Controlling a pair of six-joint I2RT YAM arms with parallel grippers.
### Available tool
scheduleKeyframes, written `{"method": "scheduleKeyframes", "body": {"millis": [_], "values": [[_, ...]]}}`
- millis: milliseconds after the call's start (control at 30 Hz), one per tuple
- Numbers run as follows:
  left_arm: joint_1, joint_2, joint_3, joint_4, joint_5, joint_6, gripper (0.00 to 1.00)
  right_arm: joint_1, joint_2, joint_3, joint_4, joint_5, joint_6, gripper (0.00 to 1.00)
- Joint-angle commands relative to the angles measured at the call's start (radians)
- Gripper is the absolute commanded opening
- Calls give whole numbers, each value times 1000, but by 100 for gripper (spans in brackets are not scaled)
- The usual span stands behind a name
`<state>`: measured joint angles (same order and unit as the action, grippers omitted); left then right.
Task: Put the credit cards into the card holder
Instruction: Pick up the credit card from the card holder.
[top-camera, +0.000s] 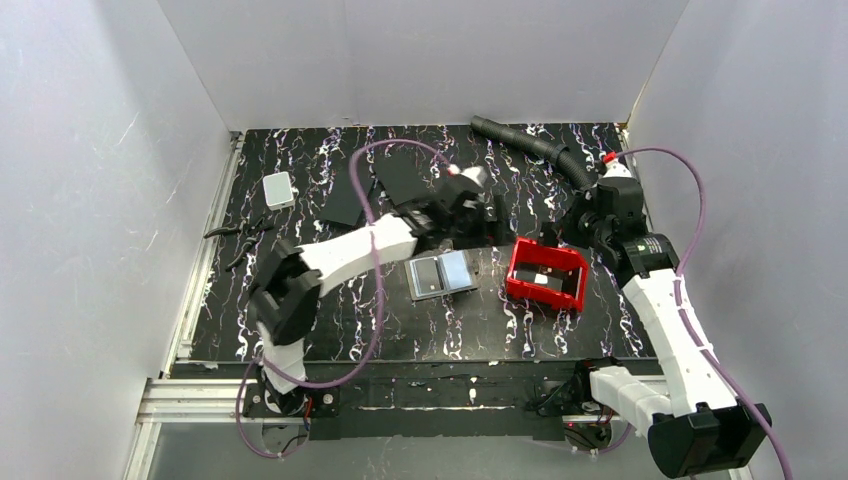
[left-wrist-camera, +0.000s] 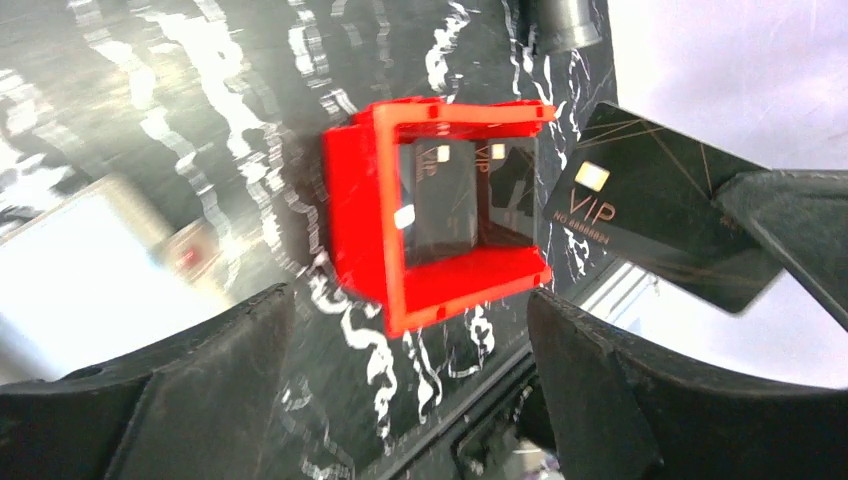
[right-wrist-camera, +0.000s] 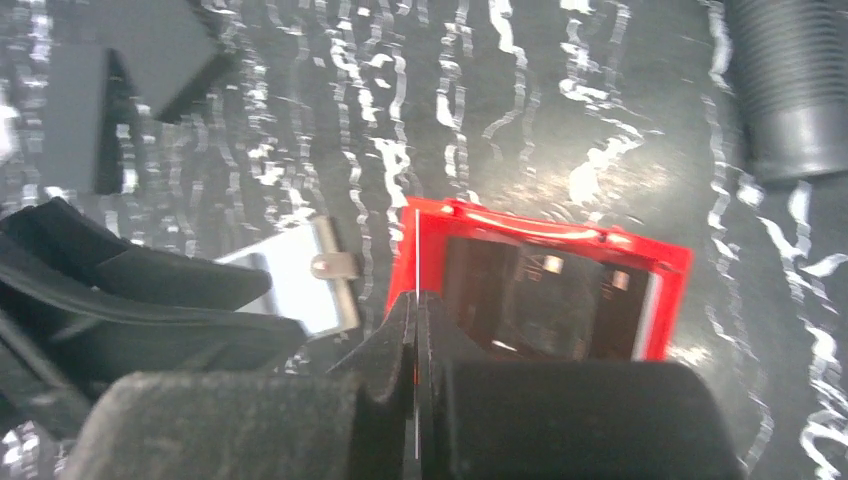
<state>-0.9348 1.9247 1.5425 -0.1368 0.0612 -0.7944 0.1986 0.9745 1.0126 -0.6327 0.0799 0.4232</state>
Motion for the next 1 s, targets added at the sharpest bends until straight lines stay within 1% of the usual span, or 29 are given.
{"method": "scheduleKeyframes", "body": {"millis": [0,67,100,167,233,267,300,333,400,467,500,567,633,700,767,800,867,900,967], "values": [[130,-316,-164,-99,73,-68,87,1,17,37,203,-216,90,1],[183,-444,-266,-76,106,-90,89,1,26,-9,343,-327,195,1],[211,-505,-309,-55,139,-109,90,1,28,-44,442,-388,263,1],[266,-615,-410,18,223,-182,90,8,28,-142,770,-455,451,1],[308,-684,-511,149,287,-292,90,31,27,-252,1027,-431,647,1],[319,-726,-553,234,298,-337,91,51,31,-301,1124,-397,716,1],[324,-776,-589,314,285,-362,91,75,37,-325,1190,-352,770,1],[324,-806,-613,358,261,-368,91,106,48,-338,1241,-303,807,1],[324,-844,-648,446,214,-379,92,184,72,-344,1304,-208,860,1],[324,-852,-676,535,178,-393,92,279,96,-344,1336,-106,893,1],[324,-847,-685,559,161,-408,92,306,110,-344,1360,-62,911,1],[324,-842,-700,596,122,-450,91,345,129,-341,1409,-9,936,1],[320,-840,-721,635,86,-495,91,371,139,-324,1414,39,942,1],[319,-820,-723,679,61,-520,90,389,159,-294,1420,54,953,1],[320,-772,-703,758,68,-536,86,392,167,-281,1451,93,959,1],[320,-745,-684,778,84,-529,84,392,162,-258,1414,97,950,1],[320,-692,-663,798,106,-503,74,398,177,-217,1378,61,968,1],[317,-656,-669,850,91,-508,66,412,187,-224,1412,71,982,1],[308,-633,-669,895,71,-495,59,425,188,-232,1414,96,983,1]]}}
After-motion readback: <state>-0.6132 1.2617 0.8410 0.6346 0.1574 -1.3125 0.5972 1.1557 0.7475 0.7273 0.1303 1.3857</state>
